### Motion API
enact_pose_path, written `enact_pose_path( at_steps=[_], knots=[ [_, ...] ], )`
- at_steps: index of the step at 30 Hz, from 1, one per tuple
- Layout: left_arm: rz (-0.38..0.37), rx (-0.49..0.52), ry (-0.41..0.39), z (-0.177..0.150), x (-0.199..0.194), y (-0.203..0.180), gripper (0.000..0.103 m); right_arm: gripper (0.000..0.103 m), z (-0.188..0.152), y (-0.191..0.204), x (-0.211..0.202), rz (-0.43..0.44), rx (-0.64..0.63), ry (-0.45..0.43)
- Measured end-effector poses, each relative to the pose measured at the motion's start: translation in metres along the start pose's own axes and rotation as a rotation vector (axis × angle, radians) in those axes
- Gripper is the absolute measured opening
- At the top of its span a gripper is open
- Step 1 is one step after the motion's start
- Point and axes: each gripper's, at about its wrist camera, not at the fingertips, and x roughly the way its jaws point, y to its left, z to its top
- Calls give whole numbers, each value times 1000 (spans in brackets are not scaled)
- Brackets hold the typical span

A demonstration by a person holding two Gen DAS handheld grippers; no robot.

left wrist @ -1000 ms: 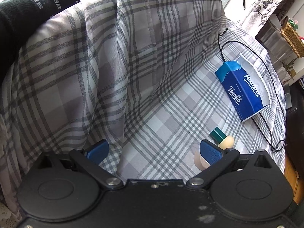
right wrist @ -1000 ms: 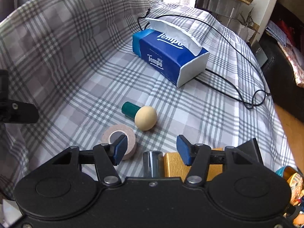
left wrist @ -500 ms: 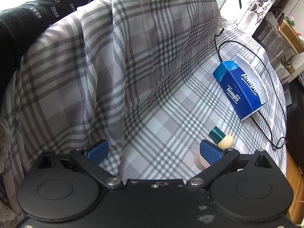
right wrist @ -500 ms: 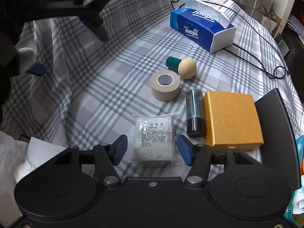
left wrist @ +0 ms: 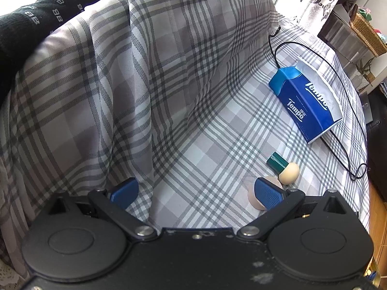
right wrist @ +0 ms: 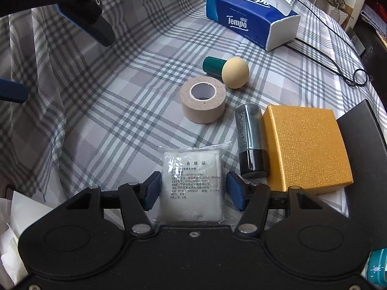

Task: Organize soft objects
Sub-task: 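Grasp the white cotton-pad packet with the right tool, then grasp the beige tape roll with the left tool while the right tool holds the packet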

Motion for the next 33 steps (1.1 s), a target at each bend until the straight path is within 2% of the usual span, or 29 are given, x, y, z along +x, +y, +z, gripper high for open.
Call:
enact_pose_path(
  at_steps=[3,9,16,28,31,33],
  knots=[
    [14,21,3,-1,4,-3,102,49,-3,-2,-3,-5,-5,-7],
    [39,64,30,-6,18,-12,102,49,-22,-13,-17,3,-10,13],
    [54,128,64,-15,33,-27,102,49,-48,-32,-29,-60,-19,6],
    [116,246,70,-31,56,-57,102,51,-66,-50,-29,7,-22,-143],
    [114,265,82,-33,63,-65,102,58,-67,-51,-27,29,-15,-158],
    [106,274,93,-34,67,-70,102,70,-64,-49,-26,49,-35,-138]
  ],
)
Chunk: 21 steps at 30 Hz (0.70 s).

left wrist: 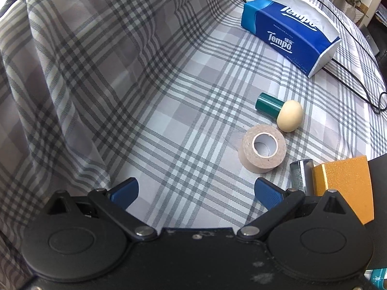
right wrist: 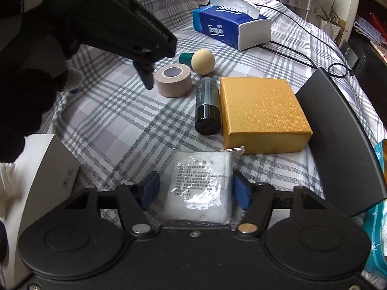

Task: Organize soft objects
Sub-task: 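Grasp the beige tape roll with the left tool while the right tool holds the packet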

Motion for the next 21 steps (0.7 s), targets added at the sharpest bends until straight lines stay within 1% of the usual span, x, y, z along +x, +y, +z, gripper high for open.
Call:
enact_pose_path(
  at_steps=[1,2,3,6,8,15,19,21],
  knots=[
    [-4,8,4,0,2,-4,102,73,1,1,1,8,-7,11],
    [-5,15,7,1,4,-7,102,80,1,2,1,19,-12,23],
    [-5,21,8,1,5,-9,102,83,1,3,2,26,-16,29],
    [1,32,6,2,9,-16,102,83,-2,7,2,14,-39,30],
    [-2,32,6,7,13,-19,102,83,-1,5,2,23,-31,36],
    [-41,25,2,29,14,-29,102,82,-1,7,1,19,-23,42],
    [-54,18,26,41,24,-38,101,81,1,8,2,17,-16,42],
    [-65,9,44,43,30,-39,97,77,2,7,3,15,-11,40]
  ],
)
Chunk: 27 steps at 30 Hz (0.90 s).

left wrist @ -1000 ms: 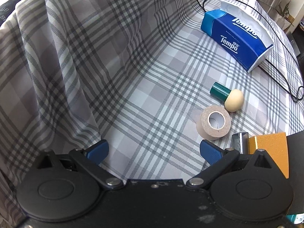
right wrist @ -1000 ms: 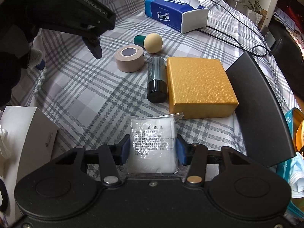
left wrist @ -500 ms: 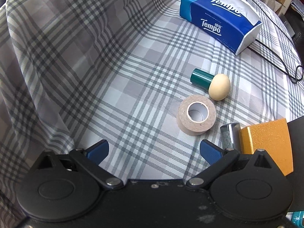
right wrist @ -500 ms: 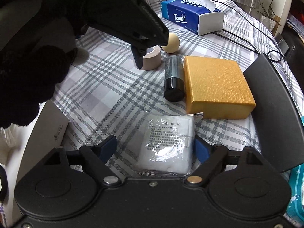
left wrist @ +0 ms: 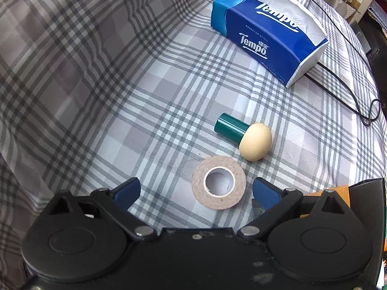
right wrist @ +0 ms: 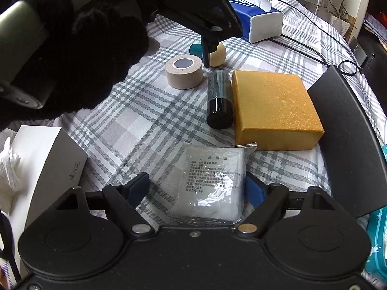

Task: Organize soft objects
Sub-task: 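Grasp the beige tape roll with the left tool while the right tool holds the packet, then carry the tape roll with the left tool while the right tool carries the packet over the tray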

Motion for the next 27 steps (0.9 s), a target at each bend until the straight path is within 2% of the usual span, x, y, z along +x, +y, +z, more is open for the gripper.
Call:
enact_pose_path(
  at_steps=[4,6,8,10,12,13,20,27],
  knots=[
    [-15,-24,28,3,13,1,91,69,1,-1,-1,-7,15,-7],
    [-18,-38,46,3,19,2,84,61,2,-1,-1,-17,19,-14],
    [-19,-40,33,2,19,3,82,55,2,-2,-1,-24,23,-20],
    [-14,-22,11,2,16,1,70,50,2,-4,-2,-28,28,-27],
    [-34,-21,4,3,12,1,50,48,2,-5,-2,-22,40,-29],
    [-43,-25,9,3,10,2,46,48,2,-6,-3,-18,50,-31],
    [-41,-88,27,-10,-12,24,45,47,-2,-18,-11,13,106,-53],
    [-21,-130,-6,-46,-50,54,45,47,-8,-26,-31,57,150,-97]
  ],
)
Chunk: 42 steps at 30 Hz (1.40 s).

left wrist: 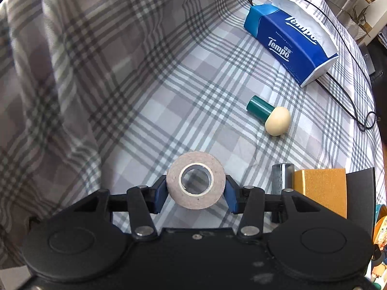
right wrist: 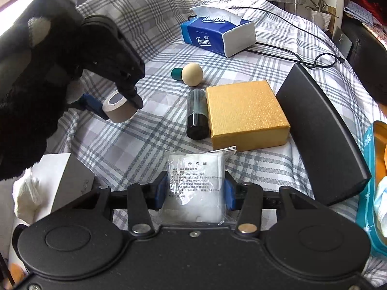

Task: Organize soft objects
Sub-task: 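Carry the tape roll with the left tool while the right tool carries the packet over the tray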

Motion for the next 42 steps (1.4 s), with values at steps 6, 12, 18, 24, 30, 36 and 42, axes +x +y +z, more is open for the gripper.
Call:
enact_pose_path(
  at_steps=[6,12,18,24,30,36,42],
  knots=[
    [0,47,-36,-26,-32,4,45,47,-7,-12,-27,2,82,-14],
    [-69,157,-78,-45,-63,-33,45,47,-13,-39,-78,-47,175,-95],
    [-185,296,-70,-65,-85,-101,45,47,-3,-98,-131,-199,342,-197],
    [-282,442,-29,-97,-96,-177,45,47,-3,-164,-167,-393,490,-244],
    [-335,569,24,-135,-90,-245,45,47,-17,-218,-181,-531,603,-229],
    [-366,637,81,-161,-75,-292,43,47,-27,-249,-186,-605,655,-202],
    [-352,675,76,-168,-68,-306,64,47,-27,-264,-183,-616,657,-186]
  ],
)
